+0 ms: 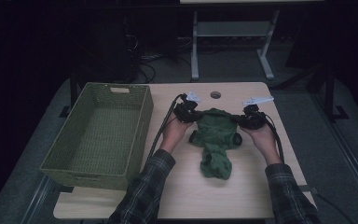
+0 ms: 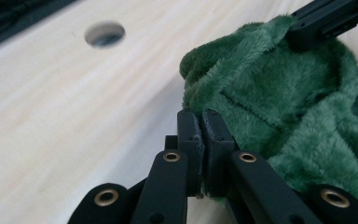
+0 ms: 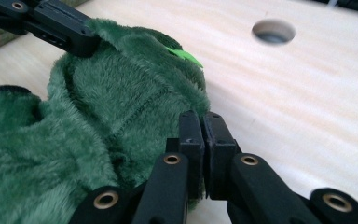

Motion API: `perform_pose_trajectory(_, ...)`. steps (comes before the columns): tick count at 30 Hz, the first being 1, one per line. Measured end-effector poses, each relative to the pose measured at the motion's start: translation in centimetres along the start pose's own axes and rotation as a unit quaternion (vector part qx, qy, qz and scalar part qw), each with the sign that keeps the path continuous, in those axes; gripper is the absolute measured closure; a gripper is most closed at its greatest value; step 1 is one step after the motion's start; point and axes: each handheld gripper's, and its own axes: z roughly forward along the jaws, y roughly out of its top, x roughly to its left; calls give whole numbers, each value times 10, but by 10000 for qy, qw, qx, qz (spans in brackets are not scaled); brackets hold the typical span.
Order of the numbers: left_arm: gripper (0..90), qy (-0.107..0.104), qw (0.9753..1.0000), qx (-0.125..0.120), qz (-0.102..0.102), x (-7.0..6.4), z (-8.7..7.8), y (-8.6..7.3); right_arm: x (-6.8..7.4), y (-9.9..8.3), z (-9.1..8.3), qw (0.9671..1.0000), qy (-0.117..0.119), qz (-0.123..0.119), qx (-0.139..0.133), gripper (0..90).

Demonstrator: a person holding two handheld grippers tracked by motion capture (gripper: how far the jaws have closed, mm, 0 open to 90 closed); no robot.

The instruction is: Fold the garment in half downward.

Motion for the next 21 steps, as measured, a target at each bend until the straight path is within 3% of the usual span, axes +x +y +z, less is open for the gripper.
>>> perform_pose_trajectory(4, 871, 80, 9998, -179, 92, 2, -9, 14, -2, 12, -6, 9999, -67, -20, -113, 876)
perform_pose_trajectory(8, 870, 14, 9994, -346, 83, -2, -19, 21, -2, 21, -14, 9996, -103, -27, -263, 876)
perform_pose_trajectory(15, 868, -245, 9979, -596, 103, -20, -35, 11, 10, 10, -31, 9990, 78, -125, -433, 875)
perform_pose_trajectory(21, 867, -448, 9968, -655, 114, -32, -47, 0, 21, -1, -45, 9978, 282, -190, -567, 873)
